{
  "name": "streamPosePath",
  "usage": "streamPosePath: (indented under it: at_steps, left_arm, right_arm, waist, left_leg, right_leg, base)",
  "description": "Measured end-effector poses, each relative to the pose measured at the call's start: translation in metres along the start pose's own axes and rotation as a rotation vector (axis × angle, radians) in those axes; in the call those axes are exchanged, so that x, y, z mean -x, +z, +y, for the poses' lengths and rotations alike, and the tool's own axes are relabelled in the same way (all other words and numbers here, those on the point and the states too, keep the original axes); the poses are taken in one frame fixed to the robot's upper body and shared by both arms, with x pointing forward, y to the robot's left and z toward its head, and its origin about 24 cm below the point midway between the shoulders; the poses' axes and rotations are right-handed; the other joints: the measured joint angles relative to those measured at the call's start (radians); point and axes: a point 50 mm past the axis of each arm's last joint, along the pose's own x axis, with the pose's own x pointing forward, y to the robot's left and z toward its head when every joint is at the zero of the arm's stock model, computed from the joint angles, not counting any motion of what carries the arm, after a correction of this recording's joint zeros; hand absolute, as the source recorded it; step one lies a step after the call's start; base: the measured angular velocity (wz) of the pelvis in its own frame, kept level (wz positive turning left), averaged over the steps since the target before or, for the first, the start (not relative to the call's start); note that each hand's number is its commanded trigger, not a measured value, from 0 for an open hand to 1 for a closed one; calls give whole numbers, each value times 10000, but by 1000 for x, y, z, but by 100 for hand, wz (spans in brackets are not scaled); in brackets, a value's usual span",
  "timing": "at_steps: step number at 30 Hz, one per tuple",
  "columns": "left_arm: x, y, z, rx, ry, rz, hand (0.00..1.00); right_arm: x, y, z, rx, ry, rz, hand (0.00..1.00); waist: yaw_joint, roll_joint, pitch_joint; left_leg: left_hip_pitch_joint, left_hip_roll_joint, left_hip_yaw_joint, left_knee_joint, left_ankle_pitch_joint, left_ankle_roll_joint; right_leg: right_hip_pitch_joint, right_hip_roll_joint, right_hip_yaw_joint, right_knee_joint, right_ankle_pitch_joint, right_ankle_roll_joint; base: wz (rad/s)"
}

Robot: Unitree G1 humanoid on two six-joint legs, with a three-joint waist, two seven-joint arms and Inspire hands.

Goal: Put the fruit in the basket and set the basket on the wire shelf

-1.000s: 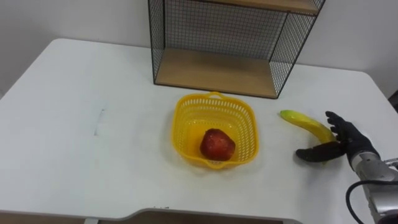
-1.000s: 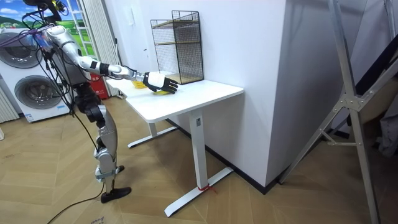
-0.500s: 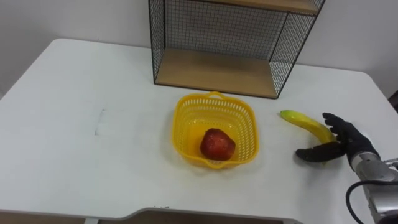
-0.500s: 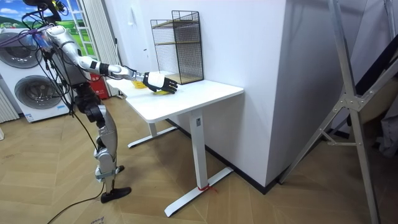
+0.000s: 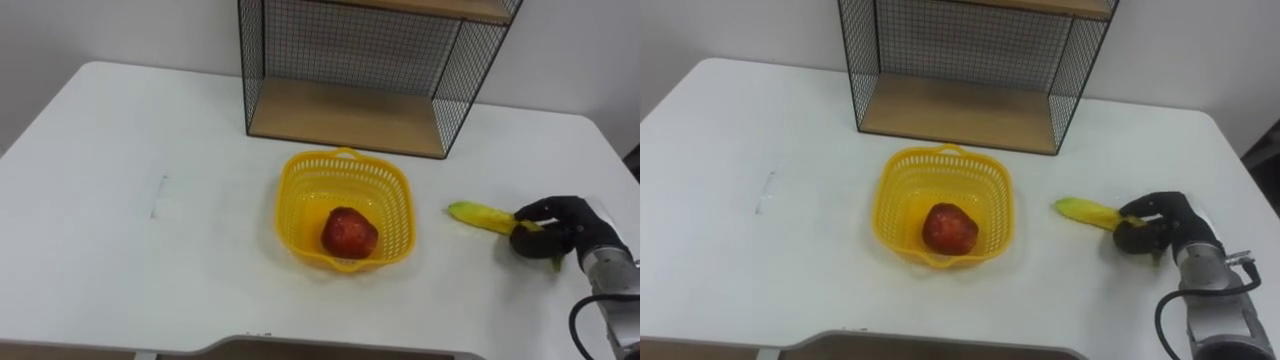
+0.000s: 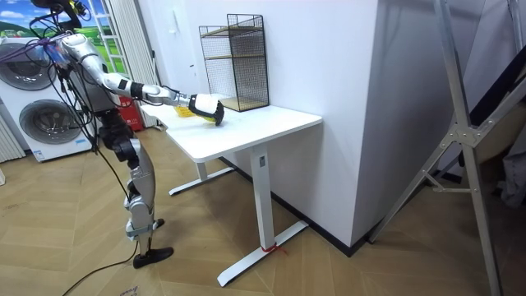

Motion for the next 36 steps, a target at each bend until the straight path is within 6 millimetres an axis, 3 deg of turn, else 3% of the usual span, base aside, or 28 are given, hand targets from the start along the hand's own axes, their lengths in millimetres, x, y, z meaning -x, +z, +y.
streamPosePath:
  at_steps: [13, 23, 31, 36]
  left_arm:
    - [-1, -4, -3, 26, -310, 213, 0]
    - [-3, 10, 3, 10, -150, -138, 0]
    - [-2, 5, 1, -49, -118, -2, 0]
    - [-1, 4, -3, -33, -177, -14, 0]
  right_arm:
    - [0, 3, 2, 32, 238, -137, 100]
    - [0, 10, 3, -298, 296, -408, 100]
    - [1, 32, 2, -2191, 290, -1407, 100]
    - [10, 31, 18, -3794, 728, -1697, 100]
  waist:
    - [6, -44, 5]
    - [170, -28, 13]
    - [31, 182, 48]
    - [43, 377, -60]
  left_leg:
    - [53, 1, 22, 10, 0, 0]
    - [49, 4, 117, -41, 0, 0]
    - [-98, 5, 74, -36, -1, 0]
    - [-54, 6, 110, -34, -1, 0]
  right_leg:
    - [44, -1, 23, 4, 0, 0]
    - [-16, 1, 124, 6, 0, 0]
    - [-26, -1, 14, -12, 0, 1]
    - [-9, -2, 47, -24, 1, 1]
  base:
    - [0]
    - [-2]
    - [3]
    - [-1]
